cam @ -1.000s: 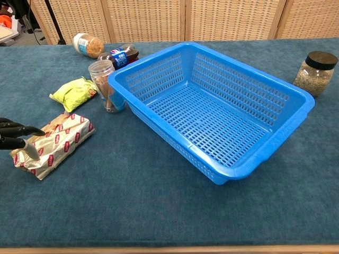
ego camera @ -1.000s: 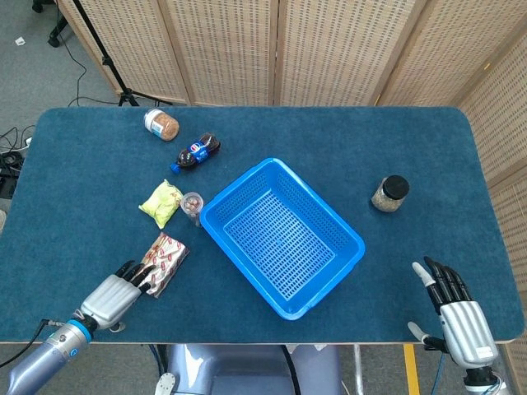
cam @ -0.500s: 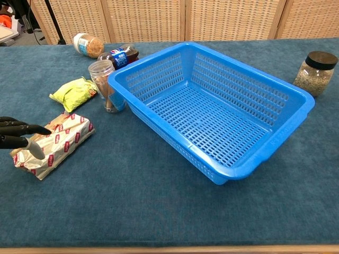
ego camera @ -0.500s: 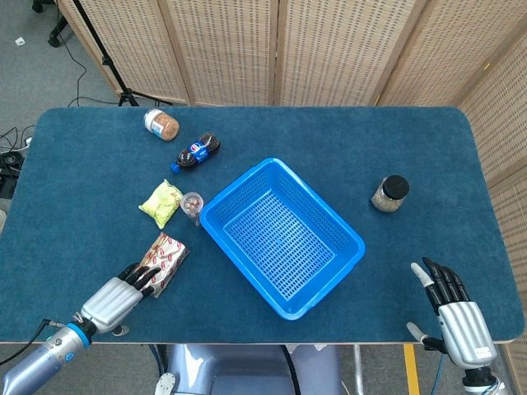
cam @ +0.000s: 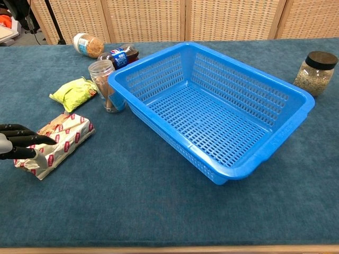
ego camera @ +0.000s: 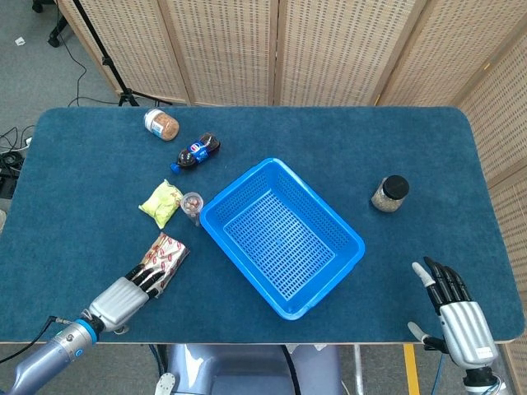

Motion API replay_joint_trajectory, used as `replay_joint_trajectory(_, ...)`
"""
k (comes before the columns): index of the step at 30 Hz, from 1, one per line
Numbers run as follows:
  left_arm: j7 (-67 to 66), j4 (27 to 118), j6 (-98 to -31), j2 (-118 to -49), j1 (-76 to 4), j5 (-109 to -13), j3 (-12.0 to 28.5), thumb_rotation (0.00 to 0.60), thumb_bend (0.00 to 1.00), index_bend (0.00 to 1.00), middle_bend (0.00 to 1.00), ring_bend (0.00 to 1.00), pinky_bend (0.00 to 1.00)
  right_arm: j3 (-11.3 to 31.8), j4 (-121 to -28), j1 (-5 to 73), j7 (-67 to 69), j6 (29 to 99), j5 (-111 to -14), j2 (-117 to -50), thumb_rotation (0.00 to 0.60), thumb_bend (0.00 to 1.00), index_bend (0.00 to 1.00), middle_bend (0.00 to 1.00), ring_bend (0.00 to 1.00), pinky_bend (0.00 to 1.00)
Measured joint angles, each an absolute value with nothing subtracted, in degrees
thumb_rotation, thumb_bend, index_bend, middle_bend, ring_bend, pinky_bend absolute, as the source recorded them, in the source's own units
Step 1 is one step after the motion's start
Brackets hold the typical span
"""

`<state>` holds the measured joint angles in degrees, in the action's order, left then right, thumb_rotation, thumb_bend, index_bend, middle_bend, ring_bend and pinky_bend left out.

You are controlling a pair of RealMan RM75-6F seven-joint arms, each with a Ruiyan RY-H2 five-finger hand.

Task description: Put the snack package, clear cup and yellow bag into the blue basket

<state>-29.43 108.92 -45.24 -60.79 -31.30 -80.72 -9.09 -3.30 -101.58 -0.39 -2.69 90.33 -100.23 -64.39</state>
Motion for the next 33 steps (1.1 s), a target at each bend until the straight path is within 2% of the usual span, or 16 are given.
replay_joint_trajectory(8, -34.1, 107.9, -45.1, -59.8, -31.8, -77.9, -9.9, 0.6, 0.09, 0.22, 0.0, 0.0, 0.02, -3.3, -101.6, -0.4, -2.9, 90.2, -100.2, -64.4, 0.6, 0.21, 0.0, 0.0, 0.0, 0.06)
replay_joint_trajectory(24, -34.5, 105.6, -49.2, -55.6, -30.7, -77.0, -9.9, 0.6, 0.09, 0.22, 0.0, 0.0, 0.02, -3.5, -101.8, -0.4, -3.3, 90.1, -100.4, -64.5, 0.6, 0.21, 0.0, 0.0, 0.0, 0.06)
replay_joint_trajectory(27, -33.2, 105.4, -51.0, -55.9, -29.9, -76.4, -9.1, 0.6, 0.09, 0.22, 0.0, 0.0, 0.02, -3.4, -101.8, -0.4, -3.4, 90.0, -100.3, -64.6, 0.6, 0.21, 0.0, 0.0, 0.0, 0.06)
replay_joint_trajectory(33, -30.1, 106.7, -58.8, -57.3, -26.8, -74.2, -6.3, 0.6, 0.05, 0.22, 0.0, 0.0, 0.02, -3.5, -101.7, -0.3, -3.4, 89.7, -100.4, -64.7, 0.6, 0.21, 0.0, 0.0, 0.0, 0.06)
